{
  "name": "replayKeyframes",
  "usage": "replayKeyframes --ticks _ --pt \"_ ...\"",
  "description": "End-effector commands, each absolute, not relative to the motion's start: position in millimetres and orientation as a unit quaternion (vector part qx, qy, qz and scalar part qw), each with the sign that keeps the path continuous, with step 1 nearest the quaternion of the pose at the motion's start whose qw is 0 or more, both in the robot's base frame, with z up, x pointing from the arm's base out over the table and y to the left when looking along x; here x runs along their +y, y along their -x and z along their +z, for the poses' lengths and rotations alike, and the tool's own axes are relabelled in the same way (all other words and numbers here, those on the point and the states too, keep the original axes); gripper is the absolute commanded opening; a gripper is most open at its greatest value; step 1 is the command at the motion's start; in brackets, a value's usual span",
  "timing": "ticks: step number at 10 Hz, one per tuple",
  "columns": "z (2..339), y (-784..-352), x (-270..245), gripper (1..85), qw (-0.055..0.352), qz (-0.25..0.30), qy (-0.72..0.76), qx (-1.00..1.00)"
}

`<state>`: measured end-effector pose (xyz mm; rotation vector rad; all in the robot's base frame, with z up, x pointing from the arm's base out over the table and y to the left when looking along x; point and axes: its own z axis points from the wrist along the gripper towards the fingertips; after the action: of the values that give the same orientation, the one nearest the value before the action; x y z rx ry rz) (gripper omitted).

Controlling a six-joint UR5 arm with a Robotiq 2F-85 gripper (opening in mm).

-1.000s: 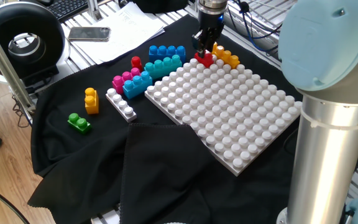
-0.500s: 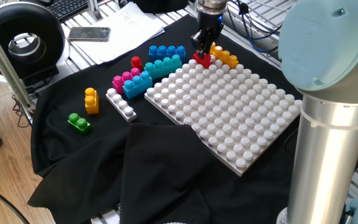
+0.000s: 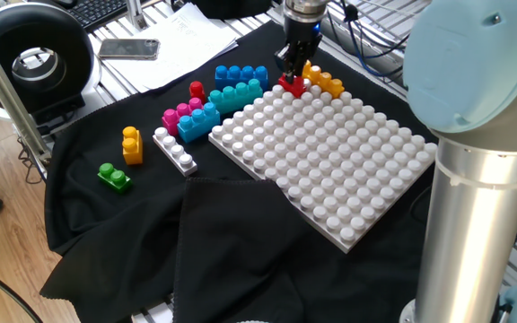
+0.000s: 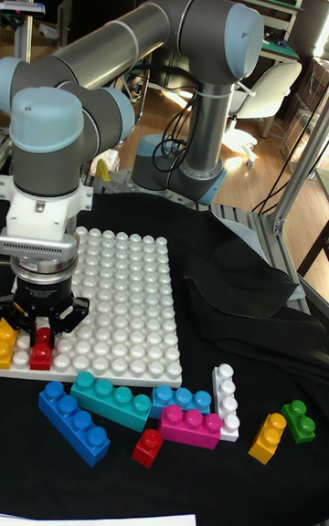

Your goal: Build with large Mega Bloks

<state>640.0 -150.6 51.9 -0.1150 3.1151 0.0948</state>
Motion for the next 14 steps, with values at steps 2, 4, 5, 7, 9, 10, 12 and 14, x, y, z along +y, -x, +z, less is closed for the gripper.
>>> replayKeyframes --ticks 2,4,5,7,9,10,12,14 --pt "55 -644 -145 39.0 0.022 0.042 0.047 0.998" --pt "60 -644 -144 39.7 0.018 0.046 0.044 0.998" --pt "64 -644 -145 39.7 0.014 0.045 0.044 0.998" --pt "66 -644 -142 39.0 0.014 0.047 0.04 0.998" --pt "68 -641 -141 34.3 0.009 0.05 0.035 0.998" --pt "70 -639 -140 29.3 0.003 0.051 0.029 0.998" --pt "70 -637 -139 16.3 -0.005 0.052 0.017 0.998" --pt "69 -635 -142 5.0 -0.01 0.045 0.011 0.999"
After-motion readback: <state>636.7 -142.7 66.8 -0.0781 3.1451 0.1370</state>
